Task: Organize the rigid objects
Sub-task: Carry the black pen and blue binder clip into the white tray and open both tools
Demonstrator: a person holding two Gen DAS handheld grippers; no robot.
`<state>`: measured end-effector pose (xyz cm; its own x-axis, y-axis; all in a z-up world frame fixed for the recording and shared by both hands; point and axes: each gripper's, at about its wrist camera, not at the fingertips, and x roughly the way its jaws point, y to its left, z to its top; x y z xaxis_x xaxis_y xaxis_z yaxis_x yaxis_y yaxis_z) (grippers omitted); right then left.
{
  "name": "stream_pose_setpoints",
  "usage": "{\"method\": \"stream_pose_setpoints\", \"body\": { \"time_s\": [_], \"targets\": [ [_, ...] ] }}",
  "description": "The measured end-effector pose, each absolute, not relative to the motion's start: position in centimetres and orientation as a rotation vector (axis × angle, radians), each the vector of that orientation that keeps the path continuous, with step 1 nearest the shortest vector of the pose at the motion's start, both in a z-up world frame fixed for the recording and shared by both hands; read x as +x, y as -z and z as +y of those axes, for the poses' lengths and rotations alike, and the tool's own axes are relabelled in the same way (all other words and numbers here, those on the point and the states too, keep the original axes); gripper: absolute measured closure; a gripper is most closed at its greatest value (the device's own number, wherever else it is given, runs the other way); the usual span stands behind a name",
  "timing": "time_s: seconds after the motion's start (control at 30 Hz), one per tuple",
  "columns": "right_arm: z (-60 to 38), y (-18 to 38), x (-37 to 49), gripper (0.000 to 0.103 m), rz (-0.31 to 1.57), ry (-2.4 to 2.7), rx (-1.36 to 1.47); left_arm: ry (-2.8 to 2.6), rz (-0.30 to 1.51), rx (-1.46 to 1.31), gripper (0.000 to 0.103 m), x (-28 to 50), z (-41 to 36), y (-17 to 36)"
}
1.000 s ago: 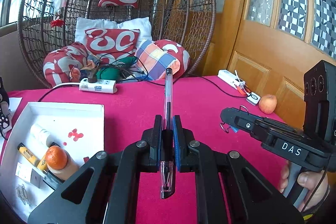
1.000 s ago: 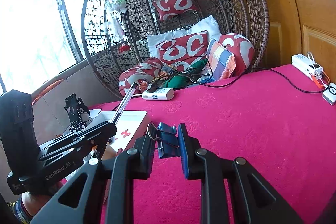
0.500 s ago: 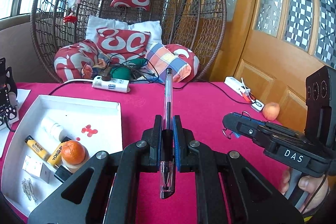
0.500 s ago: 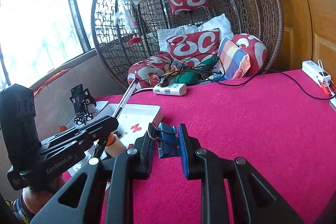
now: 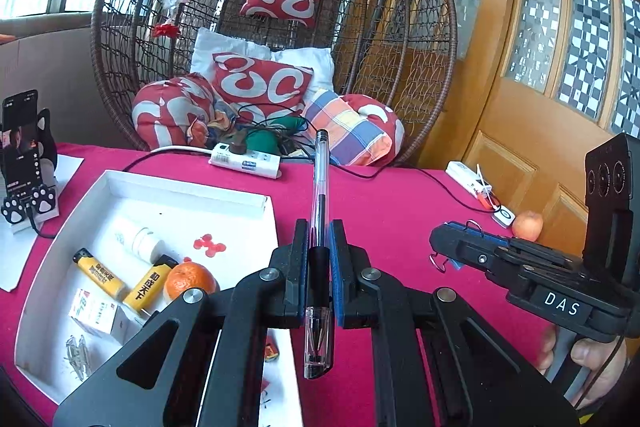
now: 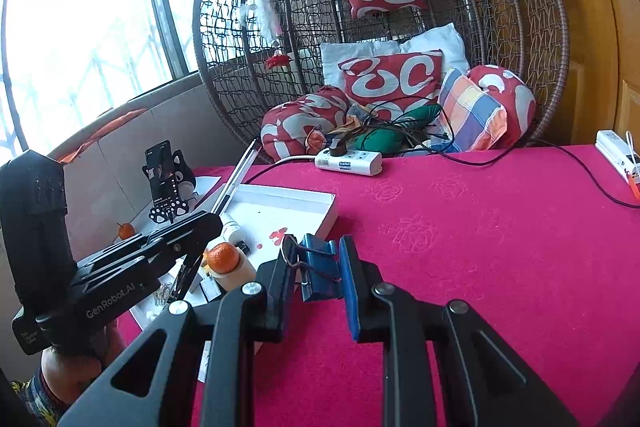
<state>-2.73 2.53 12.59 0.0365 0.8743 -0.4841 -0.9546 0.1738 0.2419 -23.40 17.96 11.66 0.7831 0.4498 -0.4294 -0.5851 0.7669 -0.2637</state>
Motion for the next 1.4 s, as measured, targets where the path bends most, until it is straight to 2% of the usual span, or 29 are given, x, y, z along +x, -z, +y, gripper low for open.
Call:
{"method": "stream_pose_setpoints", "body": {
  "time_s": [0.9,1.4],
  "targets": [
    [11.8,-11.6,-9.4,0.083,0.612,-1.53,-0.348,-0.802,0.315,-0.541,0.094,-33.2,27.4,-9.2],
    [18.9,-8.0,-9.0,0.082,0.741,-1.501,-0.372,-0.813,0.492,-0.496,0.094,-29.2,28.7,-5.7]
  ]
}}
